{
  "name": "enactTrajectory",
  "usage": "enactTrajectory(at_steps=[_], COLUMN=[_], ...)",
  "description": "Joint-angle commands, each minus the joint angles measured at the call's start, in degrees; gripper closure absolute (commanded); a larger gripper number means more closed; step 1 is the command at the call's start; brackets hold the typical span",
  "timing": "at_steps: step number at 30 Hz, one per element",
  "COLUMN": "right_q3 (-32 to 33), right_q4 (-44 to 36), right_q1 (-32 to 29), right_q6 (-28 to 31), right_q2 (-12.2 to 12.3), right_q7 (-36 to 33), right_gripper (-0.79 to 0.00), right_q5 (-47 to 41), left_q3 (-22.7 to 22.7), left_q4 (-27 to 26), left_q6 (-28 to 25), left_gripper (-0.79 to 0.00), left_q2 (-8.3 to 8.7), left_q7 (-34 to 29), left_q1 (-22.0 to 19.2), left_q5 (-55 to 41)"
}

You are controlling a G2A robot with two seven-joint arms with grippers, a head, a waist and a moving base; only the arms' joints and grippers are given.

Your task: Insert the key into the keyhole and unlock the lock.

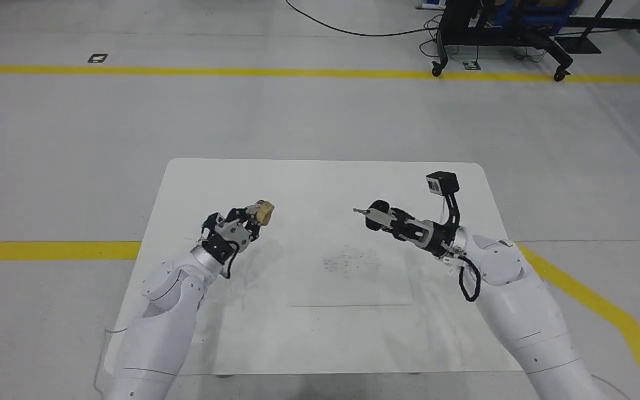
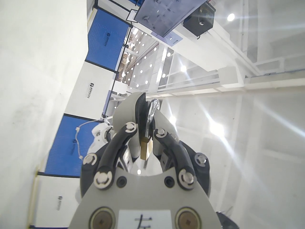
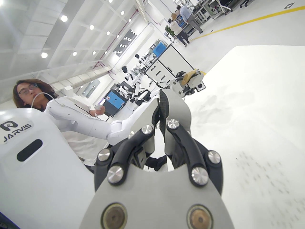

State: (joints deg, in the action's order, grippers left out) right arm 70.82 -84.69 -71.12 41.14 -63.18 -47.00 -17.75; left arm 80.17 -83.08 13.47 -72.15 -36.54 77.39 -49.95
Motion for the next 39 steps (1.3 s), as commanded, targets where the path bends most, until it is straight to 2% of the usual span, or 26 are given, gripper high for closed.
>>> enactTrajectory(at_steps=[1, 4, 12, 14, 17, 20, 24, 27, 30, 39], right_q3=[-1.8, -3.3, -3.4, -3.4, -3.3, -0.8, 5.0, 10.9, 14.1, 14.1], right_q4=[1.3, 2.8, 3.0, 3.0, 2.3, 1.0, -1.2, -4.5, -7.0, -7.0], right_q1=[1.4, 2.7, 2.9, 2.9, 2.5, 2.1, 0.7, -1.3, -2.6, -2.6], right_q6=[0.8, 2.1, 2.6, 2.6, 2.0, 3.6, 11.0, 13.9, 12.9, 12.9], right_q2=[-0.6, -1.3, -1.4, -1.4, -1.4, -0.9, 0.6, 1.7, 2.3, 2.3], right_q7=[2.4, 5.7, 6.0, 6.0, 6.8, 5.2, -0.4, -0.5, -1.1, -1.1], right_gripper=[0.0, 0.0, 0.0, 0.0, 0.0, 0.0, 0.0, 0.0, 0.0, 0.0], right_q5=[-0.5, -3.4, -4.2, -4.2, -5.5, -3.1, 3.1, 7.6, 10.2, 10.2], left_q3=[-1.6, -4.4, -4.4, -4.9, -7.5, -10.0, -12.5, -15.7, -18.8, -19.4], left_q4=[-0.1, -1.8, -1.8, -1.1, -1.4, -1.1, 1.5, 4.7, 7.8, 8.6], left_q6=[3.0, 2.1, 2.1, 4.4, 8.6, 14.9, 19.9, 23.2, 20.8, 20.4], left_gripper=[0.0, 0.0, 0.0, 0.0, 0.0, 0.0, 0.0, 0.0, 0.0, 0.0], left_q2=[-0.17, -0.09, -0.09, -0.18, -0.18, -0.16, -0.76, -1.6, -2.62, -2.89], left_q7=[0.9, -0.8, -0.8, 1.0, 2.1, 2.3, -0.9, -3.0, -2.2, -2.4], left_q1=[-1.7, -3.3, -3.3, -2.4, -2.6, -6.0, -11.7, -16.5, -20.3, -20.7], left_q5=[-0.4, 5.6, 5.6, 4.3, 7.3, 9.9, 6.4, 3.7, 3.4, 2.5])
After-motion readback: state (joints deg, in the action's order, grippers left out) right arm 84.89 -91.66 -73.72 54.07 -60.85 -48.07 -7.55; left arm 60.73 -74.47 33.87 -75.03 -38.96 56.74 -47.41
